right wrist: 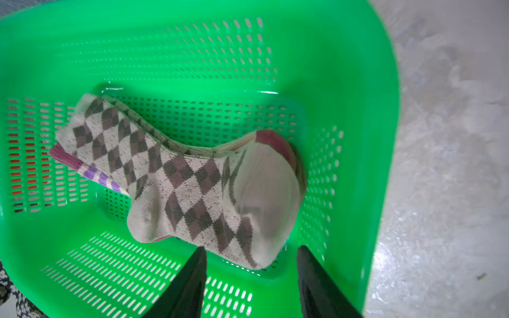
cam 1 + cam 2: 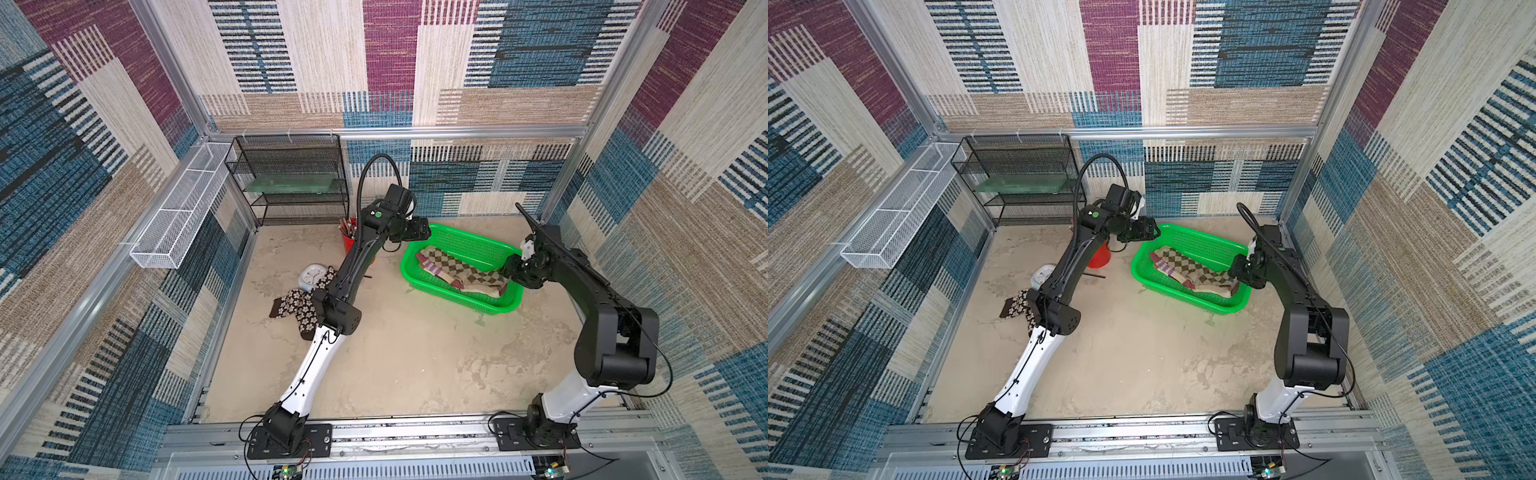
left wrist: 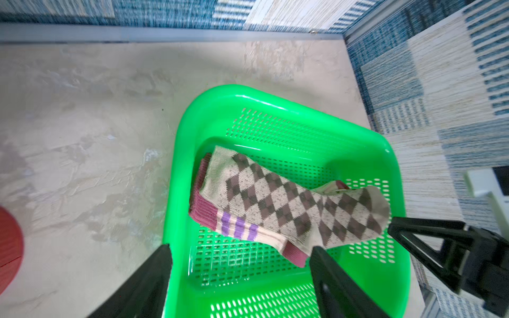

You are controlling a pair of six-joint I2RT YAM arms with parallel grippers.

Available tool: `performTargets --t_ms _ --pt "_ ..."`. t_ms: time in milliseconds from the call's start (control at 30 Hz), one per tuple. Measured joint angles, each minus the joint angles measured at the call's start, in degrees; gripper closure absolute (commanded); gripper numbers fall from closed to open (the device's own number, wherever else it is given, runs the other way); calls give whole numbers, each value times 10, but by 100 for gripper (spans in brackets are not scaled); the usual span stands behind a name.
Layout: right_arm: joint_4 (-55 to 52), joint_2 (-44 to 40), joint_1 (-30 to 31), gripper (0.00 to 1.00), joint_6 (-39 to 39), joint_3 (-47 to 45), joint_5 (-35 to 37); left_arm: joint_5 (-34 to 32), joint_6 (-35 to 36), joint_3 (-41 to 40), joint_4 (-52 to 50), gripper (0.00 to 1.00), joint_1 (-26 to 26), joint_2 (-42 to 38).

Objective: Place the socks together as a pair
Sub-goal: Place a pair of socks in the bin, then pick up the sock at the center of the board.

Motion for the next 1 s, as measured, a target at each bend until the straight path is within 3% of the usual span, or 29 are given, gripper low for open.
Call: performTargets --t_ms 100,300,533,667,800,867,933,1000 --pt "2 -37 1 33 8 -5 4 10 0 1 -17 21 16 -37" --pt "8 -139 16 12 15 -54 1 -3 -3 0 -102 20 99 -115" --pt "14 -221 39 9 14 -106 -30 -28 25 2 -237 20 176 -170" --pt "15 -241 56 7 10 -120 -42 -50 45 -35 -265 19 181 -228" --pt "17 -251 67 5 10 -125 -46 -83 52 -173 -270 18 183 -314" --pt "20 -254 72 3 8 -125 -49 -101 54 -280 -268 16 185 -352" --pt "20 -254 75 1 8 -122 -52 -108 53 -456 -228 16 194 -422" --pt "24 -255 79 2 7 -120 -54 -92 35 -689 -149 15 220 -533"
